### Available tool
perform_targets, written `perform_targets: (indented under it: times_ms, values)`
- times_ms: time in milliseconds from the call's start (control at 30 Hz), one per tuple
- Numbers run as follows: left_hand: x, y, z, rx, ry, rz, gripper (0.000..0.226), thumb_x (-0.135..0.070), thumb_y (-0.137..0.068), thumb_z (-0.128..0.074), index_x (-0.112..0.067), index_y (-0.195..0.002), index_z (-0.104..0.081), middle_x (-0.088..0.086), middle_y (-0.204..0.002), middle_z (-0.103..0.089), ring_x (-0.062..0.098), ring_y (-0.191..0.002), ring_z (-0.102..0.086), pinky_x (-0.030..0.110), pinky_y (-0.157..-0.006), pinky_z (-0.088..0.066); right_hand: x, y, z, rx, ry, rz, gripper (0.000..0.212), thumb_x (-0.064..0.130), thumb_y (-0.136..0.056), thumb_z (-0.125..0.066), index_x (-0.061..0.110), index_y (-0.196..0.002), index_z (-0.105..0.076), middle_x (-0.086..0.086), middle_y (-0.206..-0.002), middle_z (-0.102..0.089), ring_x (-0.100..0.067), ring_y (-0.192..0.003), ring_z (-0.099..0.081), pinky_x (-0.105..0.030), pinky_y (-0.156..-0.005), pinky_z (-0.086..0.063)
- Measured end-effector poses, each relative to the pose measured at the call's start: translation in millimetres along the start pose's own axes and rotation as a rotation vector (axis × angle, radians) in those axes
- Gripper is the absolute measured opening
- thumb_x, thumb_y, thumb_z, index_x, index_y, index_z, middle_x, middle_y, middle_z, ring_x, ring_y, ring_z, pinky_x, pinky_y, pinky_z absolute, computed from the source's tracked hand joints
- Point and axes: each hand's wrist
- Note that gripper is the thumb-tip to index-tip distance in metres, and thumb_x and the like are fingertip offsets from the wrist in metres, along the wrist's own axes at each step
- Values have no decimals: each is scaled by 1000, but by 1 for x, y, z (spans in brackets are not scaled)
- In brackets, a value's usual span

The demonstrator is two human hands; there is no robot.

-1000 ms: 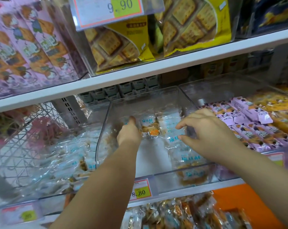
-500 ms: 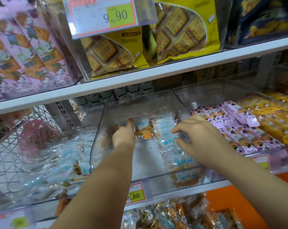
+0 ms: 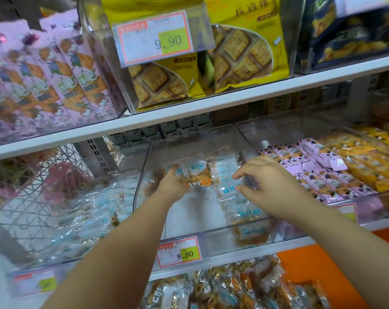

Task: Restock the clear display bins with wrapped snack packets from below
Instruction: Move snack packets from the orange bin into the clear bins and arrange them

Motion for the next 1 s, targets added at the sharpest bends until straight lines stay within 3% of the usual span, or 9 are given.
perform_targets:
  times_ms: [200, 300, 367, 500, 633, 733, 833, 933, 1000]
  values:
    - [-10, 32, 5, -45, 133, -133, 58, -5, -91, -58, -19, -143, -37, 7, -107, -59, 13, -71, -52, 16, -54, -41, 11, 6, -2, -129, 13, 43, 13, 22, -85, -67, 23, -98, -69, 30, -76, -36, -8, -97, -43, -41, -114, -19]
    - [-10, 75, 12, -102, 239, -308, 37, -5, -91, -58, -17, -126, -55, -1, -104, -57, 8, -77, -55, 11, -63, -43, 29, 19, -7, -183, 7, 128, 10, 22, -81, -63, 21, -88, -71, 24, -82, -53, -12, -89, -50, -34, -99, -31]
    - [-2, 114, 19, -102, 320, -449, 29, -7, -91, -59, -29, -110, -60, -7, -99, -60, 4, -80, -59, 13, -73, -46, 43, 32, -12, -143, -10, 167, 12, 21, -78, -61, 20, -85, -70, 13, -85, -65, -16, -88, -57, -32, -90, -36]
    - [33, 190, 33, -80, 418, -524, 26, -14, -93, -58, -40, -96, -61, -12, -95, -66, 4, -88, -64, 17, -76, -52, 68, 65, -23, -77, -65, 215, 12, 18, -80, -60, 17, -87, -70, 17, -83, -58, -8, -83, -52, -22, -76, -41]
    - [95, 227, 24, 12, 372, -448, 19, -18, -93, -58, -35, -97, -63, -13, -91, -67, 2, -89, -65, 20, -78, -52, 87, 100, -49, 114, -142, 179, 10, 16, -85, -64, 18, -92, -70, 19, -81, -56, 0, -78, -51, -7, -68, -36]
    - [149, 219, 7, 165, 173, -307, 15, -20, -95, -56, -34, -99, -60, -18, -93, -61, 3, -96, -62, 12, -78, -46, 87, 114, -81, 376, -103, 110, 15, 20, -88, -64, 19, -102, -70, 7, -92, -67, -1, -78, -54, -14, -68, -39]
    - [195, 198, -11, 272, 73, -134, 21, -17, -94, -57, -21, -115, -59, -5, -104, -62, 13, -105, -59, 16, -82, -43, 68, 120, -114, 635, -72, -82, 27, 26, -91, -60, 20, -117, -63, 2, -108, -65, -7, -90, -57, -17, -74, -39]
    - [223, 182, -21, 313, 62, 1, 23, -13, -94, -57, -11, -117, -56, -1, -102, -56, 13, -104, -53, 13, -74, -39, 43, 121, -148, 757, -105, -302, 37, 27, -88, -63, 21, -124, -58, -2, -116, -61, -14, -100, -57, -19, -82, -44]
    - [236, 168, -28, 375, -30, 43, 31, -20, -96, -55, -13, -126, -53, -1, -114, -55, 12, -109, -51, 16, -80, -38, 27, 119, -170, 766, -128, -392, 46, 29, -83, -68, 22, -126, -55, -8, -122, -57, -19, -104, -56, -26, -87, -48]
Point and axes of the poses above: each hand's wrist, its own y-axis away from the middle knuckle, its own z-axis out of the back of the hand, x = y × z
